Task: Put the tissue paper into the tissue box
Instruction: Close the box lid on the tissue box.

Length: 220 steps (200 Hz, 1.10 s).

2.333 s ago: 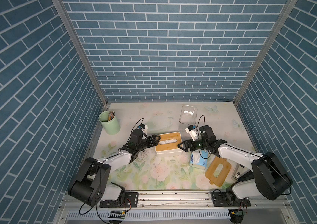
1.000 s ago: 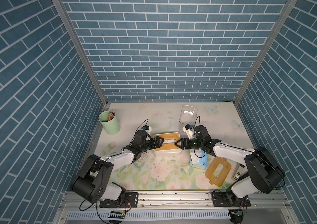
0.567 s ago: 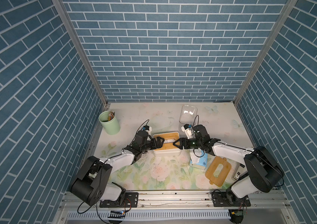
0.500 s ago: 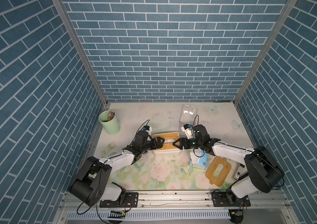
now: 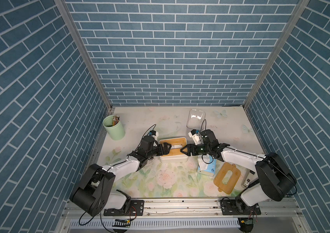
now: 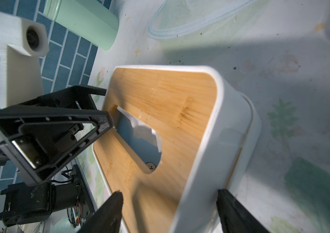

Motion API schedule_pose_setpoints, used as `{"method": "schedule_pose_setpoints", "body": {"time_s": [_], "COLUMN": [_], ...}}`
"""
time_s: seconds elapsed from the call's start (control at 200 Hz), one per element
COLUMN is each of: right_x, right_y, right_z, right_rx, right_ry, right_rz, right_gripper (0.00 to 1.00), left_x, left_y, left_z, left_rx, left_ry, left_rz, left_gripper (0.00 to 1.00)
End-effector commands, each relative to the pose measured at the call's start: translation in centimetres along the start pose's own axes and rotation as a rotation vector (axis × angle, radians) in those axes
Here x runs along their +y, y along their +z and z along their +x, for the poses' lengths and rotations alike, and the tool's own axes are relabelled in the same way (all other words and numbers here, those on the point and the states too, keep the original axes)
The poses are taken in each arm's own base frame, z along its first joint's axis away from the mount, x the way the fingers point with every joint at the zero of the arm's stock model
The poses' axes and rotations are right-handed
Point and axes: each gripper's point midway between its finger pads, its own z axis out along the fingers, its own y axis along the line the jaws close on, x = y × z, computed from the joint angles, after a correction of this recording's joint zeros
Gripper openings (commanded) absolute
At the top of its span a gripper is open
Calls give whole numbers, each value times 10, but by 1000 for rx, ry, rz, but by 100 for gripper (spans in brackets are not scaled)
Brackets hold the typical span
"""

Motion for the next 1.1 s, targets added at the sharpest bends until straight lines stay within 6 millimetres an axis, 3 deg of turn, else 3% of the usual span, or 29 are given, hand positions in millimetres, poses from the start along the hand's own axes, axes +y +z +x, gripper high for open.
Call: {"method": "schedule_pose_setpoints", "body": {"time_s": [0.0, 0.63, 0.845, 1.095], "right_x": [8, 24, 10, -8], "right_y": [-4, 14, 21, 9], "right_z": [-6, 8, 14, 5], "right_rx": [-6, 28, 47, 41], "right_ry": [-35, 86, 90, 20], "right_rz": [0, -173, -100, 58], "right_gripper": [75, 55, 54, 67], "left_x": [-15, -51, -28, 5], "left_y": [-4, -14, -11, -11], "left_z": [-11, -6, -5, -7], "left_rx": [-23, 0, -8, -17], "left_ry": [34, 2, 24, 83], "left_rz": [37, 216, 91, -88], "left_gripper": [100, 100, 100, 100]}}
